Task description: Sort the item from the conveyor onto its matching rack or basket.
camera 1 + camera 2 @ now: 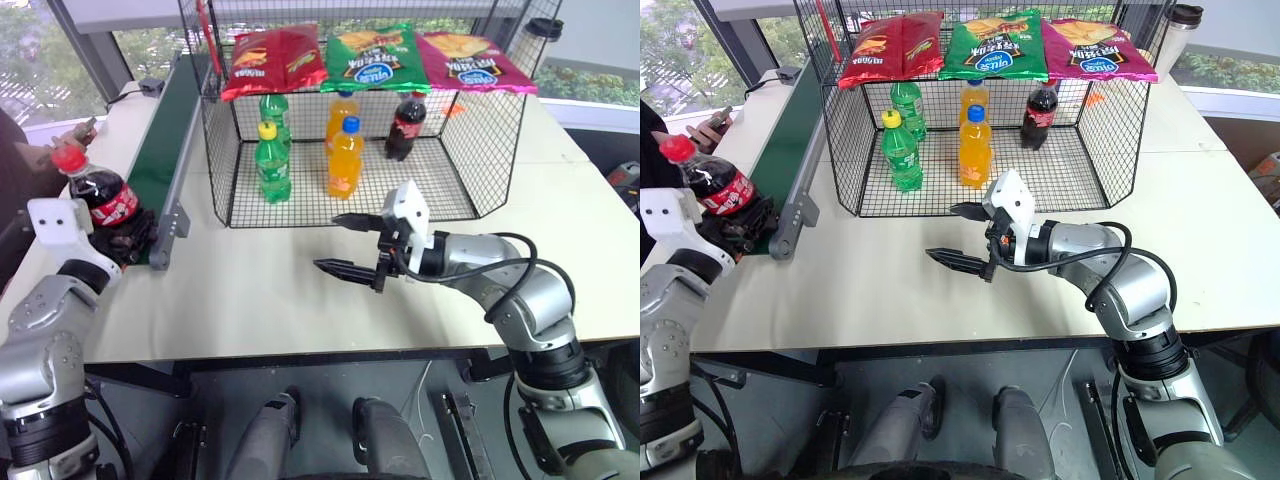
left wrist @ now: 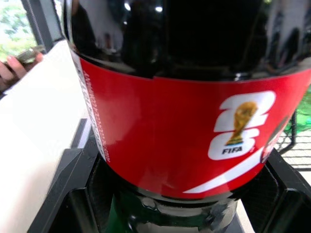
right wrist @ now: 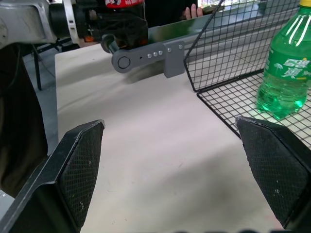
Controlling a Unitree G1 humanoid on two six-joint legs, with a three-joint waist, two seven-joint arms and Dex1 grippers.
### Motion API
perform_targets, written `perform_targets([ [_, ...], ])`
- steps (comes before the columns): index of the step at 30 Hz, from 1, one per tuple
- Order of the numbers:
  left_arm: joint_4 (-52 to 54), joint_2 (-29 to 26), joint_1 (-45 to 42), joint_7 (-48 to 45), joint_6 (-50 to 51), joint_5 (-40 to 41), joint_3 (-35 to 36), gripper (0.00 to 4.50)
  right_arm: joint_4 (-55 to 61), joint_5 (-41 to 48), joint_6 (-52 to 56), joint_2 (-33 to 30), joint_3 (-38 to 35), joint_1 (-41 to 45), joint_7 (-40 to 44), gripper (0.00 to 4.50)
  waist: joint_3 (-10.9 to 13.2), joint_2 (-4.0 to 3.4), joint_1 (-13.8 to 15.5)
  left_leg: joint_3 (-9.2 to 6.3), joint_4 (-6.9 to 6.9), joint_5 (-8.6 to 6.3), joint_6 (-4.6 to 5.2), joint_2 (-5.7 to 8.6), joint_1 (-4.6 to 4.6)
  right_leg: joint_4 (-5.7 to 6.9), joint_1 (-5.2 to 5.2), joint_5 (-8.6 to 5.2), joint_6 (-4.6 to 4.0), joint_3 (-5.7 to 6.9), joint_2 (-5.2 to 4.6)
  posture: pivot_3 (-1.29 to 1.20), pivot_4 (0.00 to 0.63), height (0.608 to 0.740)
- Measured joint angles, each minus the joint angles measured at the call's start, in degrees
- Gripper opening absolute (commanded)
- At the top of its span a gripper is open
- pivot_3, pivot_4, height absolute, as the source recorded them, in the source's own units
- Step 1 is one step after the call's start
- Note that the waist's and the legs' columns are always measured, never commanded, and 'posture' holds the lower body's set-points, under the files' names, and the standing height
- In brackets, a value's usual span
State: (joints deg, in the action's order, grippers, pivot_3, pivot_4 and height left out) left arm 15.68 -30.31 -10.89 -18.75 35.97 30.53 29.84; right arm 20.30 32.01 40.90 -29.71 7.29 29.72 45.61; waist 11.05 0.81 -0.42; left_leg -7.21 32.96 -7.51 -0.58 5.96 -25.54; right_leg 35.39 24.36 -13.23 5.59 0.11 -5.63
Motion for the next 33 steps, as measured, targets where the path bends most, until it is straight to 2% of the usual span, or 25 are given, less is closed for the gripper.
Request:
perform_targets([
  [3,0.2,-3.4,-3.1,-3.3,2.0,2.4,-1.4,2.83,0.3,1.0,0.6,0.0,-1.0,0.8,-0.4,4.50,0.0,0.00,-0.2,0.02,-0.01,0.00,0.00,0.00,-0.01,0.00,0.03,0.00,0.00,0.00,0.01,0.00,0.150,0.738],
  [8,0.0,-8.4,-8.6,-12.9,3.4,4.0,-9.6,2.83,0.8,2.4,1.5,0.4,-1.9,3.8,-0.8,4.50,0.0,0.00,-0.2,0.04,-0.01,0.00,0.00,0.01,-0.01,-0.01,0.02,0.00,-0.01,0.00,0.01,0.00,0.150,0.738],
  [18,-1.7,-8.3,-15.6,-30.8,2.0,1.9,-31.6,2.83,0.4,2.7,2.4,1.6,-2.3,7.5,-2.7,4.50,0.0,-0.03,-0.4,0.08,-0.10,0.00,0.02,-0.01,-0.03,0.02,0.13,0.01,-0.01,-0.05,0.01,0.00,0.150,0.738],
  [24,-1.8,-7.7,-16.4,-34.7,0.1,-0.5,-35.9,2.83,0.3,2.7,2.7,1.6,-2.4,8.0,-3.7,4.50,0.0,-0.04,-0.4,0.08,-0.09,0.00,0.02,-0.01,-0.03,0.01,0.12,0.00,-0.01,-0.06,0.00,0.00,0.150,0.738],
  [33,-1.8,-3.4,-16.6,-36.0,-1.2,-2.5,-38.9,2.83,0.5,3.2,3.4,1.9,-2.7,8.5,-4.0,4.50,0.0,-0.03,-0.3,0.08,-0.08,0.01,0.03,0.00,-0.03,0.01,0.10,0.01,0.00,-0.05,0.00,0.00,0.150,0.738],
])
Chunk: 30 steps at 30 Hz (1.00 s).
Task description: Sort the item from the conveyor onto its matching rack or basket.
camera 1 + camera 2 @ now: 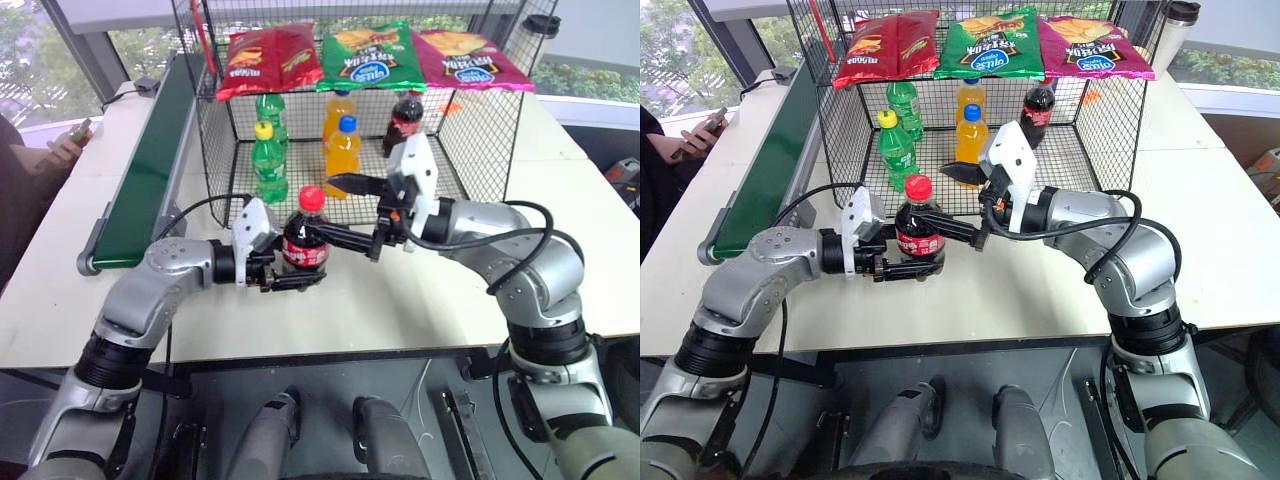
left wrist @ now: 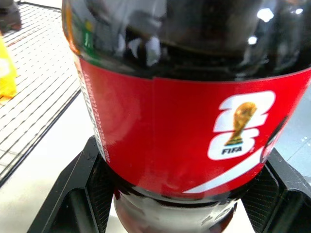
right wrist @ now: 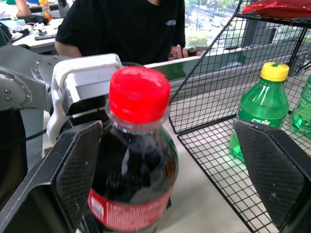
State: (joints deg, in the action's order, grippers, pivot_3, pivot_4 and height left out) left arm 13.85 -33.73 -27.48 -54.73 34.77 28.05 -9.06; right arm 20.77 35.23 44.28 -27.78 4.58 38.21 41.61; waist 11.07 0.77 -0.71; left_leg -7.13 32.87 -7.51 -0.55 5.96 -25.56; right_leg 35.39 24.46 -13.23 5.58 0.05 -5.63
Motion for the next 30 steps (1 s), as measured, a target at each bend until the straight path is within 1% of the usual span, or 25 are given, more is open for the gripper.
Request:
perform_targets([
  [8,-0.4,2.9,-0.8,0.0,-0.7,-1.5,-1.2,2.83,0.0,0.8,0.5,0.5,0.0,0.1,0.3,4.50,0.0,0.00,0.0,0.00,0.01,0.01,0.01,0.00,0.01,0.03,0.00,0.01,0.01,0.01,0.02,0.00,0.150,0.738],
  [11,-1.0,3.9,-1.9,0.2,-1.6,-2.4,-1.2,2.83,0.1,1.2,1.1,0.7,0.1,0.1,0.4,3.74,0.0,0.00,0.0,0.00,0.02,0.01,0.01,0.00,0.01,0.04,-0.01,0.01,0.01,0.01,0.02,0.00,0.150,0.738],
  [12,-1.5,4.2,-2.2,0.4,-1.8,-2.6,-1.2,2.83,0.2,1.4,1.2,0.8,0.2,0.1,0.4,3.33,0.0,0.00,0.0,0.00,0.03,0.01,0.02,0.00,0.02,0.04,-0.01,0.01,0.01,0.01,0.02,0.00,0.150,0.738],
  [15,-3.1,5.3,-2.4,1.0,-2.2,-3.7,-1.2,2.83,0.3,2.1,1.4,1.0,-0.4,0.5,0.3,1.74,0.0,0.00,0.0,0.00,0.04,0.04,0.07,0.01,0.01,0.05,-0.02,0.01,0.02,0.01,0.03,0.00,0.150,0.738],
  [16,-3.2,5.3,-2.4,1.1,-2.8,-4.2,-1.3,2.83,0.2,2.5,1.6,1.1,-0.8,0.5,0.3,1.31,0.0,0.00,0.0,-0.01,0.05,0.05,0.08,0.01,0.01,0.05,-0.02,0.01,0.02,0.01,0.04,0.00,0.150,0.738],
  [17,-3.2,5.3,-2.4,1.1,-3.2,-4.6,-1.3,2.83,0.2,2.7,1.6,1.2,-1.0,0.5,0.3,1.19,0.0,0.00,0.0,0.00,0.05,0.05,0.08,0.01,0.02,0.05,-0.02,0.01,0.02,0.01,0.03,0.00,0.150,0.738],
  [30,-3.8,6.7,-2.4,2.2,-3.9,-5.1,-1.2,2.83,-0.2,2.6,2.2,1.2,-1.2,0.9,-0.4,1.19,0.0,0.00,0.0,0.00,0.08,0.06,0.09,0.01,0.02,0.10,-0.02,0.01,0.02,0.02,0.04,0.00,0.150,0.738],
])
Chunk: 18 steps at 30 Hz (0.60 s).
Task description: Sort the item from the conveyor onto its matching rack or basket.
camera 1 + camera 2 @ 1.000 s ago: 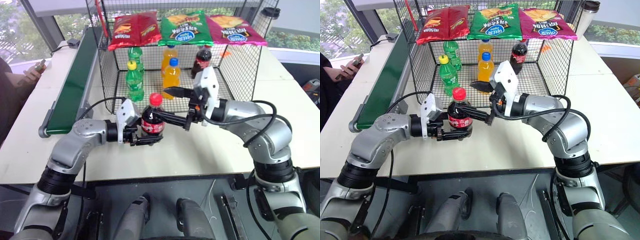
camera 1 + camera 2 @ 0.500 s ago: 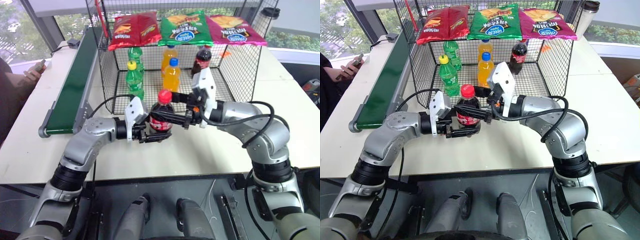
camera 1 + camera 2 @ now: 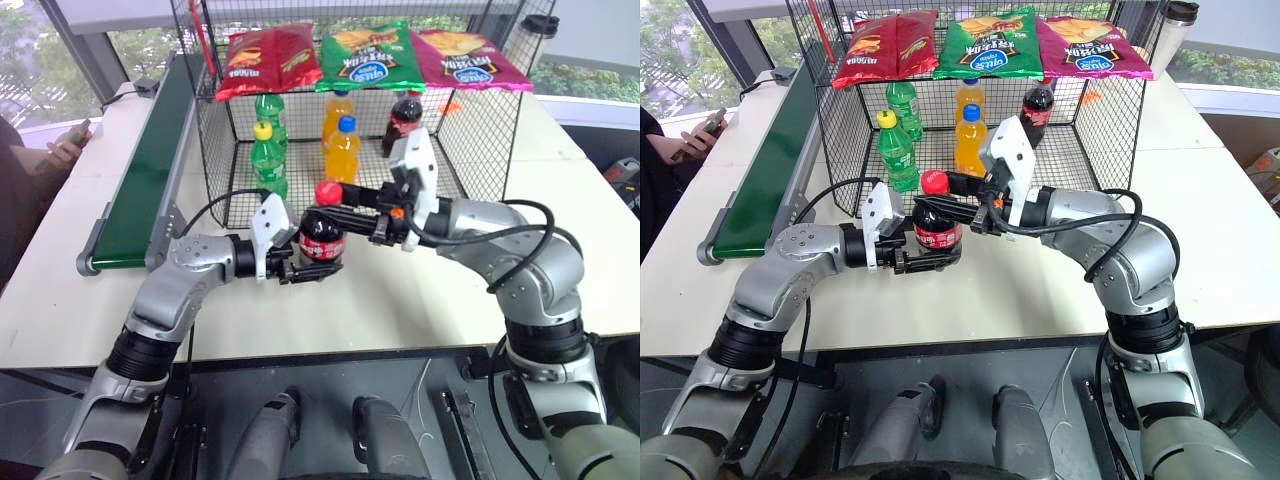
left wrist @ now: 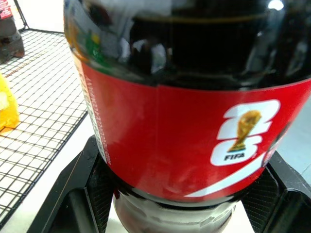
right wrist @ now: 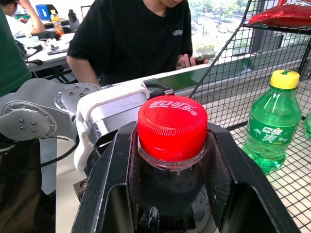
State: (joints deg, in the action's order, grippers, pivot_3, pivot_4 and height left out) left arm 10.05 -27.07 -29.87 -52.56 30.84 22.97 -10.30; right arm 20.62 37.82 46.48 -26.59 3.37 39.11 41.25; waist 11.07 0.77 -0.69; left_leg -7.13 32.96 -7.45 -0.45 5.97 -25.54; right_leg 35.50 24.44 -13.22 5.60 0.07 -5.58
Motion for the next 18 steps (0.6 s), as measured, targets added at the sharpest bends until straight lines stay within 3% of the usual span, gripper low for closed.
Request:
perform_targets([
  [1,-0.1,0.2,0.0,0.2,0.0,0.0,0.0,2.83,-0.1,-0.1,0.0,0.0,0.0,0.0,0.0,1.19,0.0,0.00,0.0,0.00,0.00,0.00,0.00,0.00,0.00,0.01,0.00,0.00,0.00,0.00,0.00,0.00,0.150,0.738],
  [4,-0.6,0.5,0.0,0.4,0.0,0.2,0.4,4.33,-0.2,-0.6,0.1,0.0,0.5,0.1,-0.2,1.19,0.0,0.00,0.0,0.00,0.01,0.01,0.01,0.01,0.00,0.01,0.00,0.00,0.00,0.00,0.01,0.00,0.150,0.738],
  [5,-0.6,1.0,-0.5,0.4,0.0,0.4,0.8,4.43,-0.5,-1.2,0.3,0.0,1.1,0.0,-0.6,1.19,0.0,0.00,0.0,-0.01,0.03,0.01,0.01,0.01,0.00,0.02,0.00,0.00,0.00,0.01,0.01,0.00,0.150,0.738],
  [18,4.9,-4.3,1.4,0.3,4.8,2.9,2.8,4.43,-1.5,-2.8,0.8,0.3,3.0,0.0,-1.3,1.19,0.0,0.00,-0.1,0.00,0.03,0.01,0.01,0.01,0.03,0.09,0.01,0.00,0.00,0.00,0.03,0.00,0.150,0.738],
])
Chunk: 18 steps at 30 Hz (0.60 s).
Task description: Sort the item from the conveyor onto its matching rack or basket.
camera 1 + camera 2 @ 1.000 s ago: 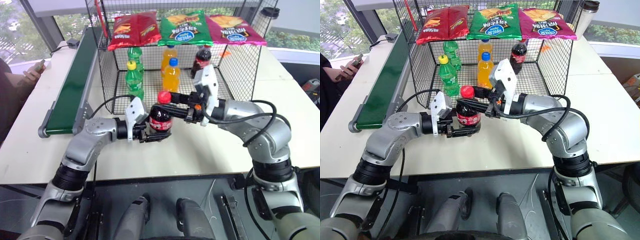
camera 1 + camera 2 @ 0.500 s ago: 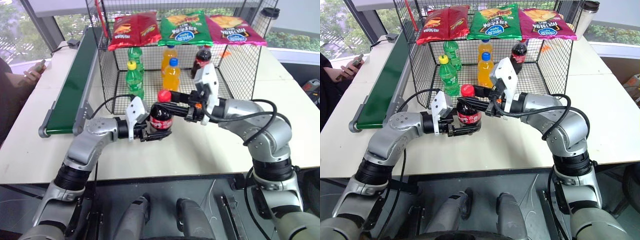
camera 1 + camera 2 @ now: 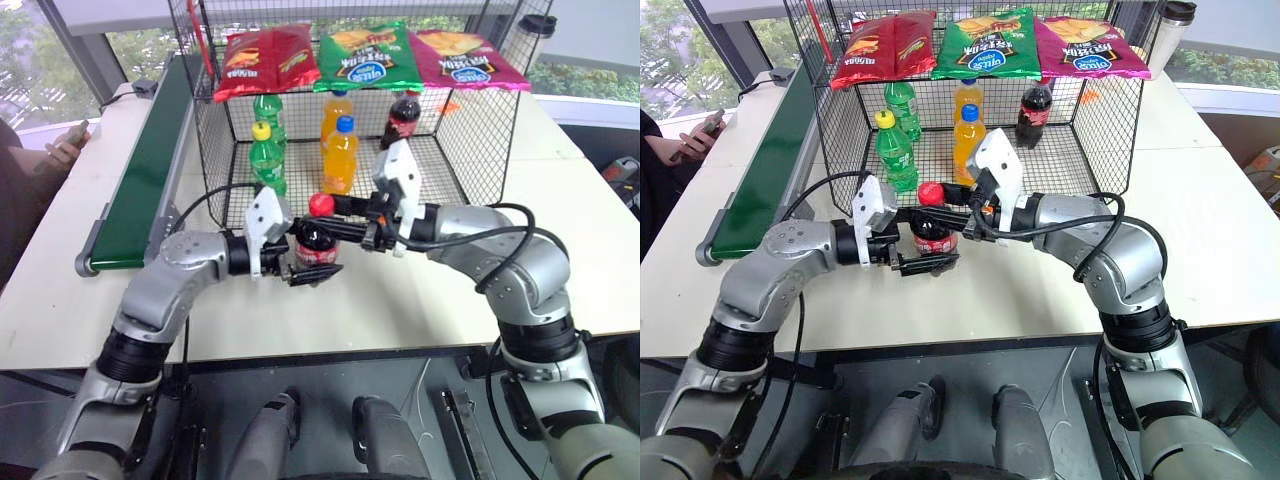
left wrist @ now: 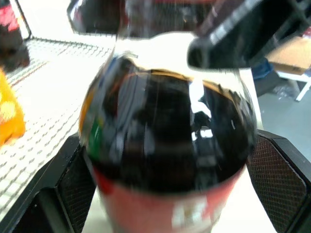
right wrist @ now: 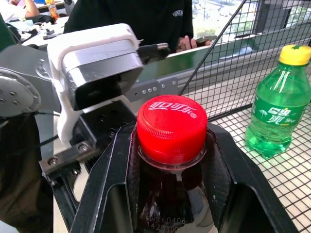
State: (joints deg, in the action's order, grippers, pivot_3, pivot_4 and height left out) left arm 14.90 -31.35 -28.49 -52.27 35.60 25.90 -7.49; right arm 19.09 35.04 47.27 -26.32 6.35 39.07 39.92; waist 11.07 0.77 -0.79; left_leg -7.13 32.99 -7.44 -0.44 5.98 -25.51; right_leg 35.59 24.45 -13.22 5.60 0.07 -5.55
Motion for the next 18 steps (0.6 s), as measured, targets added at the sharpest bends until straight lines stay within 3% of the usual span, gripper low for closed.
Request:
perform_targets([
  [9,1.2,-4.9,3.7,3.8,2.9,2.2,9.9,4.43,-8.4,-5.9,-2.9,0.0,-3.1,2.6,-5.7,1.19,0.0,-0.01,0.1,0.01,0.00,-0.05,-0.09,0.01,0.00,0.00,0.01,0.00,0.00,0.00,0.01,0.00,0.150,0.738],
  [18,2.8,3.1,9.4,18.0,2.6,-0.3,11.8,4.43,-21.0,-15.9,-10.6,-0.4,-3.6,5.7,-10.7,1.19,0.0,-0.01,0.1,0.04,0.00,0.01,0.00,0.05,0.00,0.04,0.01,0.10,0.16,-0.02,0.01,0.00,0.150,0.738],
])
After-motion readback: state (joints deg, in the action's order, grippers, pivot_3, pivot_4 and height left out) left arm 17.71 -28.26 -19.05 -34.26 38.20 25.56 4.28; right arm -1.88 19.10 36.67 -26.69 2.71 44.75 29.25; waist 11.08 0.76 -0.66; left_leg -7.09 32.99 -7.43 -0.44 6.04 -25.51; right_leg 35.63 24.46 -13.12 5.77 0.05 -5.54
